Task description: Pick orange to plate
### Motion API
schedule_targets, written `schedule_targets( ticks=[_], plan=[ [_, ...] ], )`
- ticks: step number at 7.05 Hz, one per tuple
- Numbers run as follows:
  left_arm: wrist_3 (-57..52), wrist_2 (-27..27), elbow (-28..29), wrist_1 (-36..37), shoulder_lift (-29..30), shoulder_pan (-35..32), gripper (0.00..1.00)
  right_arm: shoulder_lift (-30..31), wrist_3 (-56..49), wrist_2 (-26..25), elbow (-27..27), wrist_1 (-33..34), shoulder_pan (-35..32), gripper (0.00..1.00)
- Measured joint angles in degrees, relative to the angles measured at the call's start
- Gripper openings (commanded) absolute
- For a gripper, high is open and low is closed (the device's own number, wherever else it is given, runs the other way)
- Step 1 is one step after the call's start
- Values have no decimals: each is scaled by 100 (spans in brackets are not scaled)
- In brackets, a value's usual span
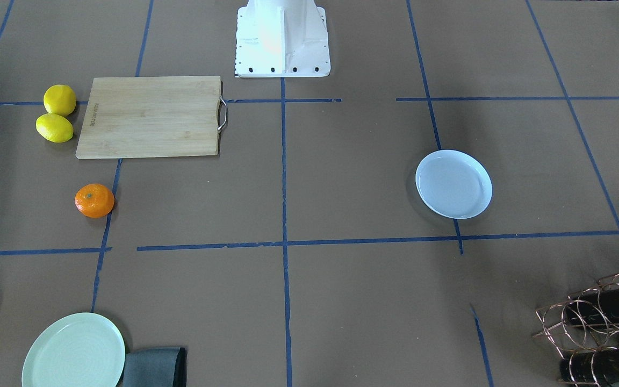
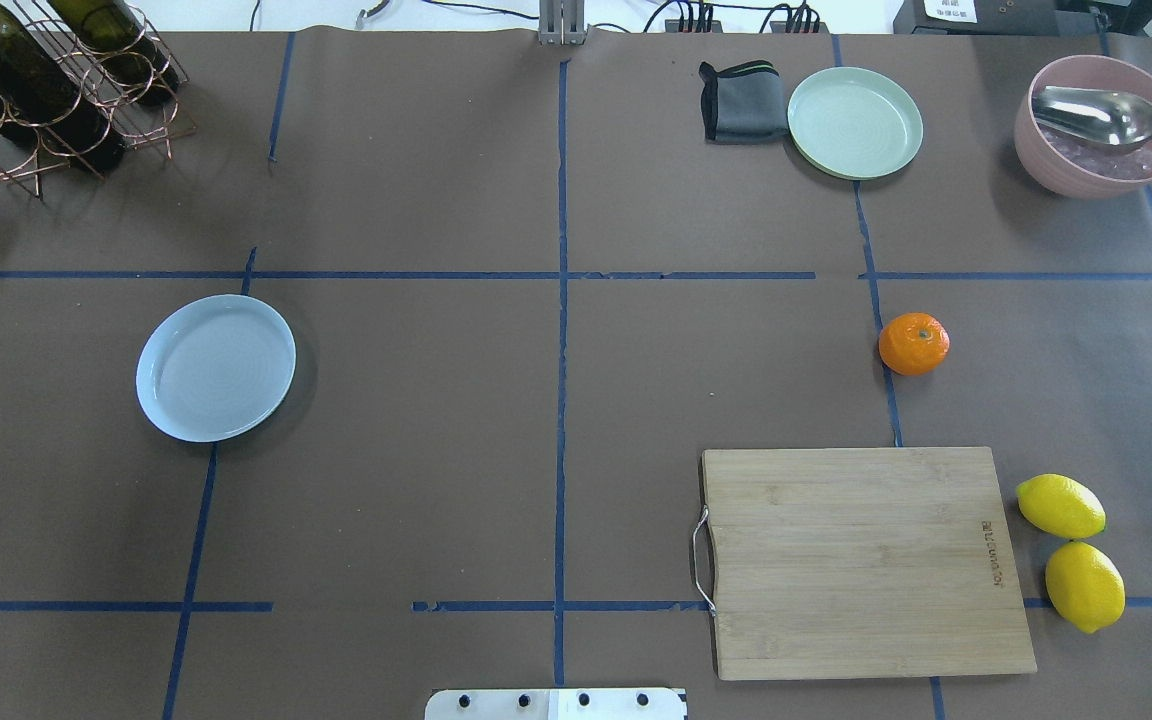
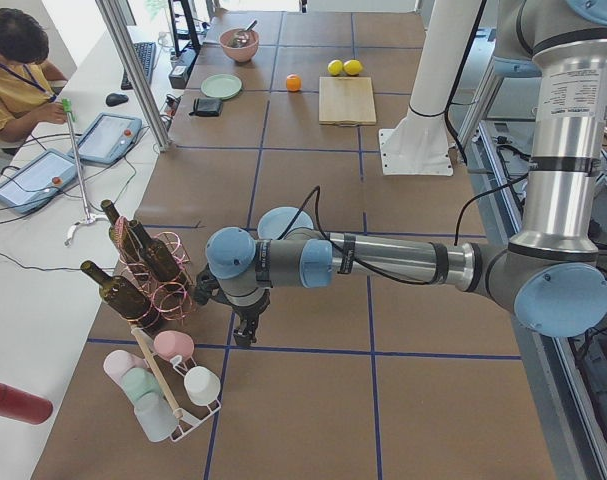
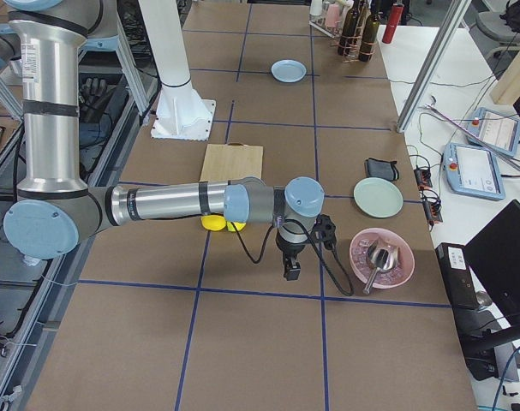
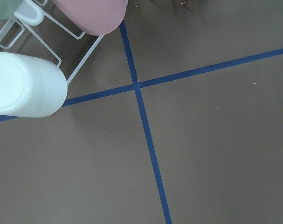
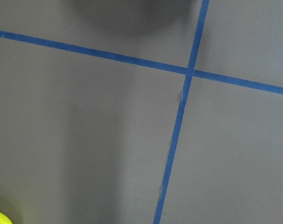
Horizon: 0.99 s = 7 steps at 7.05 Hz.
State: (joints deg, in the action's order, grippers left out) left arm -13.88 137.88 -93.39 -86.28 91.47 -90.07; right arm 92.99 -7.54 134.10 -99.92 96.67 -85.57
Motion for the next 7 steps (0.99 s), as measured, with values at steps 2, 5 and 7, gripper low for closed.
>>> schedule_targets(
  ticks=[2, 5, 7],
  plan=[
    [28, -100, -156, -176, 30, 59, 100, 24, 45, 14, 39, -104, -3, 100],
    [5, -184, -398, -460, -4, 208, 100, 36, 59, 180, 48, -126, 2, 100],
    [705, 533, -488, -1203, -38, 793, 100, 26, 60, 336, 117, -313, 8, 100]
  ],
)
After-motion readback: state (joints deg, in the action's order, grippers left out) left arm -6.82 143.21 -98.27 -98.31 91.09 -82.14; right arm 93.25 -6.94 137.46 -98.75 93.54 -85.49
